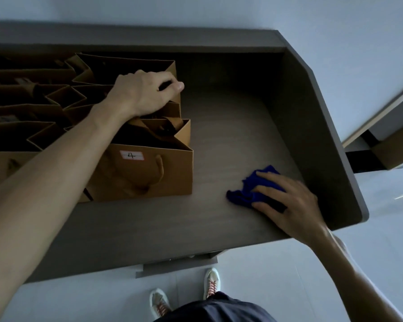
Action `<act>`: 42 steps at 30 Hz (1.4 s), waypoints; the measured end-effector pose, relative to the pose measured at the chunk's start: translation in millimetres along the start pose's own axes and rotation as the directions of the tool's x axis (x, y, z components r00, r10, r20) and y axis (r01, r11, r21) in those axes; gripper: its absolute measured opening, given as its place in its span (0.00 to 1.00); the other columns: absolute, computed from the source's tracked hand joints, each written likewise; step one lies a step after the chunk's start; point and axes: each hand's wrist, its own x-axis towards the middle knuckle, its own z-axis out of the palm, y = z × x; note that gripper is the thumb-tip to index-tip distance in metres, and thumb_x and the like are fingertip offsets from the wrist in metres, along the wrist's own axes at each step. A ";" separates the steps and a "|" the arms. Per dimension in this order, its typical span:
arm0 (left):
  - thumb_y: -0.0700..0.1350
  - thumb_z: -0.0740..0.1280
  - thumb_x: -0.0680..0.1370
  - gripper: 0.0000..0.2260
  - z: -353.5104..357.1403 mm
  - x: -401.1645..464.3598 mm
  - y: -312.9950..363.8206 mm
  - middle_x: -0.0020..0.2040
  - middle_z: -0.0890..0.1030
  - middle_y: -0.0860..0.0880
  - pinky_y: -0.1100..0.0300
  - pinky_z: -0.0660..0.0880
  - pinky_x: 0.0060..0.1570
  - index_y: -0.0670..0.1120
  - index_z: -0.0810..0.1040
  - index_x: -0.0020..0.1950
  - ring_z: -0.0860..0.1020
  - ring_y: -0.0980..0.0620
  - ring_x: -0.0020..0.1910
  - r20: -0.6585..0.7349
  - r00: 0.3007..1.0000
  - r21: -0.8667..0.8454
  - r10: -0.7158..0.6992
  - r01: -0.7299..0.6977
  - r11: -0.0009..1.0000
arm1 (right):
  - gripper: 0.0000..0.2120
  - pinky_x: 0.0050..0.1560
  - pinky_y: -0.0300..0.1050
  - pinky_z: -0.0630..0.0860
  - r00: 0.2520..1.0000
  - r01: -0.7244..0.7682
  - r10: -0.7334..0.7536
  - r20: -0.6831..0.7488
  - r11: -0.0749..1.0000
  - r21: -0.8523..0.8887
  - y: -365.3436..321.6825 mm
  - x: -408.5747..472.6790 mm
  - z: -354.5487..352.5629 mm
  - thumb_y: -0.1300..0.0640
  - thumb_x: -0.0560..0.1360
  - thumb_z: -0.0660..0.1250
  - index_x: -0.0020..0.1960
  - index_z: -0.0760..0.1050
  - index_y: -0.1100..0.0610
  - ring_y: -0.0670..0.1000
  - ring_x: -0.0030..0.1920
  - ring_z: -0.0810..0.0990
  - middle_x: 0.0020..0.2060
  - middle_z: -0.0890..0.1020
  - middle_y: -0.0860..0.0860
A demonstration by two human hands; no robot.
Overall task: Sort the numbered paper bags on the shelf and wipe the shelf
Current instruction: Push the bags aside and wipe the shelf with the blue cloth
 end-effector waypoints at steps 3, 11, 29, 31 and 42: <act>0.65 0.49 0.80 0.23 1.4 2.5 -0.5 0.56 0.80 0.44 0.46 0.70 0.53 0.56 0.71 0.67 0.77 0.40 0.55 -0.011 1.000 0.003 0.001 -0.001 1.000 | 0.14 0.60 0.56 0.75 0.982 0.177 -0.183 0.049 0.979 0.100 -17.1 6.1 2.9 0.44 0.77 0.68 0.58 0.82 0.49 0.50 0.66 0.76 0.66 0.78 0.48; 0.66 0.48 0.80 0.24 2.2 3.2 -3.0 0.58 0.80 0.45 0.42 0.68 0.59 0.56 0.71 0.67 0.77 0.39 0.58 0.002 1.000 -0.005 -0.011 0.011 1.000 | 0.17 0.67 0.55 0.68 0.759 0.571 -0.636 0.138 0.753 0.327 -154.1 60.3 80.4 0.47 0.77 0.68 0.63 0.79 0.52 0.56 0.70 0.71 0.68 0.76 0.54; 0.67 0.48 0.79 0.24 2.4 3.3 -5.3 0.55 0.81 0.45 0.44 0.70 0.55 0.56 0.72 0.65 0.78 0.41 0.54 -0.001 1.000 -0.019 0.016 -0.016 1.000 | 0.15 0.62 0.57 0.73 0.898 0.363 -0.411 0.160 0.895 0.258 -20.3 25.0 17.3 0.44 0.79 0.66 0.62 0.79 0.48 0.48 0.71 0.70 0.69 0.74 0.48; 0.66 0.48 0.79 0.24 0.2 2.8 -3.6 0.55 0.81 0.45 0.43 0.70 0.56 0.56 0.72 0.65 0.78 0.41 0.55 0.010 1.000 -0.025 0.012 -0.012 1.000 | 0.16 0.61 0.57 0.74 0.929 0.297 -0.341 0.145 0.919 0.260 -13.5 23.4 13.0 0.42 0.78 0.65 0.62 0.79 0.46 0.47 0.70 0.71 0.69 0.74 0.46; 0.71 0.60 0.72 0.27 -33.1 -6.6 -5.4 0.71 0.69 0.53 0.48 0.68 0.62 0.62 0.66 0.67 0.68 0.52 0.68 0.320 0.937 -0.347 0.142 -0.024 0.938 | 0.19 0.66 0.44 0.62 0.936 0.136 -0.199 0.290 0.965 0.224 -22.0 37.3 10.1 0.31 0.75 0.57 0.63 0.72 0.32 0.35 0.72 0.58 0.70 0.62 0.26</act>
